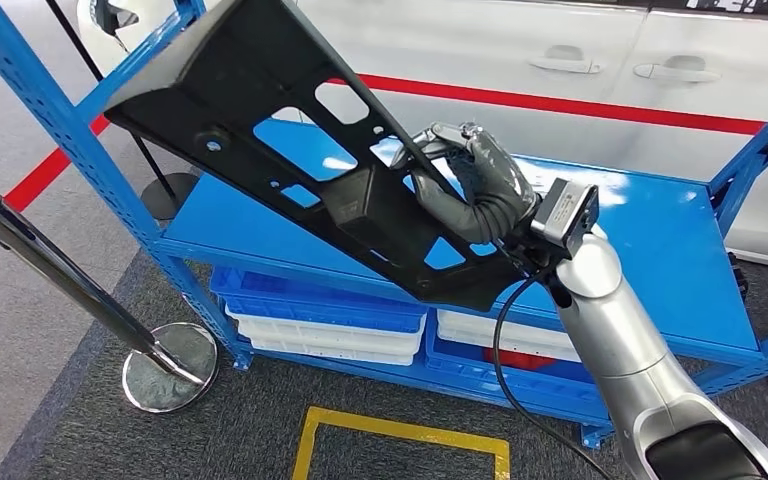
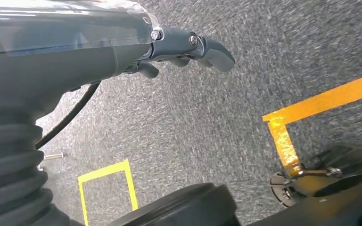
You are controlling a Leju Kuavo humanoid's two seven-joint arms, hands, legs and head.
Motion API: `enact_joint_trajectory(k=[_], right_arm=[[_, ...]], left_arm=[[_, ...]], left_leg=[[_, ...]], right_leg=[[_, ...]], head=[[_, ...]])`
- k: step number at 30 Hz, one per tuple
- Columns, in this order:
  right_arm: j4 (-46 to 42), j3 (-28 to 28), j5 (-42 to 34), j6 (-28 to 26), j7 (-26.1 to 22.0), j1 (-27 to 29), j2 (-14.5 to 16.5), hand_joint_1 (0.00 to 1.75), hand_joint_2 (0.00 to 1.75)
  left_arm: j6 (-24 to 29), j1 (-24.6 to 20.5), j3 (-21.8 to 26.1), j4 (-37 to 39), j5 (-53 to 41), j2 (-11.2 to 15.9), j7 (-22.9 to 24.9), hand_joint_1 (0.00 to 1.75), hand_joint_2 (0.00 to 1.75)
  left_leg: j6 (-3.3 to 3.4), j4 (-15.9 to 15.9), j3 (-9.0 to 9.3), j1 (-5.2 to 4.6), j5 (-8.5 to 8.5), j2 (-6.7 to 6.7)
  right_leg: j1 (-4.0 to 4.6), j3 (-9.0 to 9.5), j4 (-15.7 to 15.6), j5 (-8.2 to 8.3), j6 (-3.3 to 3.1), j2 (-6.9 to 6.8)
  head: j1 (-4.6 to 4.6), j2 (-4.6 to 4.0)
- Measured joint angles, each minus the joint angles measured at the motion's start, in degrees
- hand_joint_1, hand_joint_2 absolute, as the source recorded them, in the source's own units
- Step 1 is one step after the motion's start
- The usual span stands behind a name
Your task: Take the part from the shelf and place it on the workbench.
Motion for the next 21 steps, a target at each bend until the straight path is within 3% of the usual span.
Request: enact_joint_trajectory(k=[2,3,6,8,16,17,19,20,21], right_arm=[[-0.3,0.0,-0.1,-0.1,0.0,0.2,-0.2,1.75,1.75],[-0.4,0.0,-0.1,-0.2,0.0,0.3,-0.3,1.75,1.75],[-0.6,0.0,-0.2,-0.4,0.0,0.8,-0.6,1.75,1.75],[-0.6,0.0,-0.2,-0.4,0.0,1.2,-0.7,1.75,1.75],[-0.6,0.0,-0.2,-0.4,0.0,1.3,-0.7,1.75,1.75],[-0.6,0.0,-0.2,-0.4,0.0,1.3,-0.7,1.75,1.75],[-0.8,0.0,-0.1,-0.6,0.0,1.4,-0.7,1.75,1.75],[-1.0,0.0,0.0,-0.8,0.0,1.5,-0.8,1.75,1.75],[-1.3,-0.1,0.2,-1.0,0.0,1.8,-0.7,1.75,1.75]], left_arm=[[0.3,-0.2,0.0,0.0,-0.1,0.0,-0.1,0.00,1.75],[0.5,-0.3,0.0,0.0,-0.2,0.0,-0.2,0.00,1.75],[0.6,-0.8,0.0,0.0,-0.2,0.0,-0.5,0.00,1.75],[0.6,-1.1,0.0,0.0,-0.2,0.0,-0.6,0.00,1.75],[0.6,-1.1,0.0,0.0,-0.2,0.0,-0.6,0.00,1.75],[0.7,-1.0,0.0,0.0,-0.3,0.0,-0.6,0.00,1.75],[1.2,-0.6,-0.1,0.0,-0.6,0.0,-1.7,0.00,1.75],[1.6,-0.4,-0.1,0.0,-0.7,0.0,-3.1,0.00,1.75],[2.1,-0.1,-0.3,0.0,-0.9,0.0,-5.6,0.00,1.75]], left_leg=[[-0.65,1.1,-0.31,0.03,-0.98,0.05],[-0.96,3.1,-1.08,0.05,-2.34,0.06],[-1.67,13.4,-5.16,0.26,-7.33,0.12],[-1.92,16.1,-6.00,0.38,-7.71,0.17],[-2.00,15.0,-5.27,0.51,-6.60,0.20],[-2.01,13.7,-4.63,0.57,-5.86,0.20],[-1.93,7.4,-1.52,0.68,-3.12,0.13],[-1.61,4.0,0.07,0.66,-2.08,0.09],[-0.78,1.2,1.25,0.62,-1.34,0.06]], right_leg=[[-0.32,0.19,-0.4,0.25,-0.58,-0.05],[-0.51,0.29,-0.6,0.36,-0.84,-0.11],[-0.51,0.32,-0.6,0.35,-1.12,-0.32],[-0.51,0.33,-0.6,0.32,-1.13,-0.39],[-0.53,0.33,-0.5,0.30,-1.10,-0.38],[-0.55,0.34,-0.5,0.27,-1.06,-0.34],[-0.55,0.31,-0.2,0.06,-0.69,-0.18],[-0.51,0.15,0.0,0.02,-0.32,-0.05],[-0.53,-0.75,1.8,-1.03,0.27,0.05]], head=[[0.00,0.00],[0.00,0.00],[-0.01,0.00],[-0.01,0.00],[-0.01,0.00],[-0.01,0.00],[-0.01,0.00],[-0.01,0.00],[-0.01,0.00]])
